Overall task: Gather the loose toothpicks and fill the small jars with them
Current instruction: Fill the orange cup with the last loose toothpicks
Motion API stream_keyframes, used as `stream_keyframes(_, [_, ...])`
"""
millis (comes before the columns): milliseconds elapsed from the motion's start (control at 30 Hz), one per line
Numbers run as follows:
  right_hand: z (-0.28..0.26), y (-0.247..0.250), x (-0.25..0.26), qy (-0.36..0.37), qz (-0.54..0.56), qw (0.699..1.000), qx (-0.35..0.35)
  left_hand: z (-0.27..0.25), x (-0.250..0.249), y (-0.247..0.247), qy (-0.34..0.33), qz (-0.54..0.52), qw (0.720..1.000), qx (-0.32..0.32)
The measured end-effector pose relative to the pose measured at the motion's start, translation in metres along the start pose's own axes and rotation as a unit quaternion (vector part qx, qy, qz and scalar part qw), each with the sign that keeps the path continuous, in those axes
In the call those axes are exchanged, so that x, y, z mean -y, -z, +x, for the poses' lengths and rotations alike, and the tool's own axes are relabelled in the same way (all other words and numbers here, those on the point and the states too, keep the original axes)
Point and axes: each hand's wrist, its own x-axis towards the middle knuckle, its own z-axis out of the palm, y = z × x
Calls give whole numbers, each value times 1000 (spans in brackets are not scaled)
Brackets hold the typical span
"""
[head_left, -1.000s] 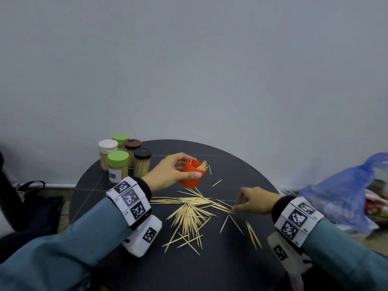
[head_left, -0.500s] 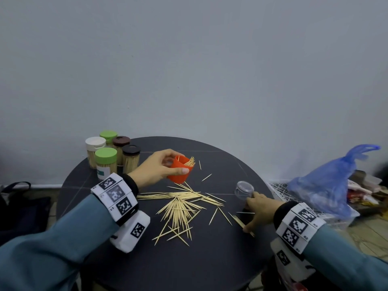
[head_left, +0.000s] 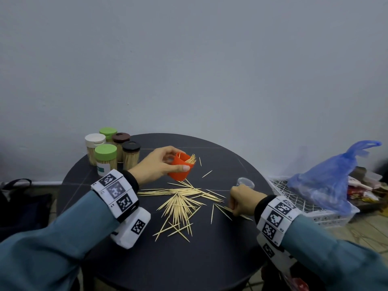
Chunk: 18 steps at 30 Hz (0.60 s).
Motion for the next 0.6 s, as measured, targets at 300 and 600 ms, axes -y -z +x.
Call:
stream_keyframes(300, [39,9,27,89,38,993,-73,0,1,4,-7,-2,1000,-1])
stream_keyframes(600, [39,3,24,-20,18,999,45,1,0,8,-13,-6,1000,-8])
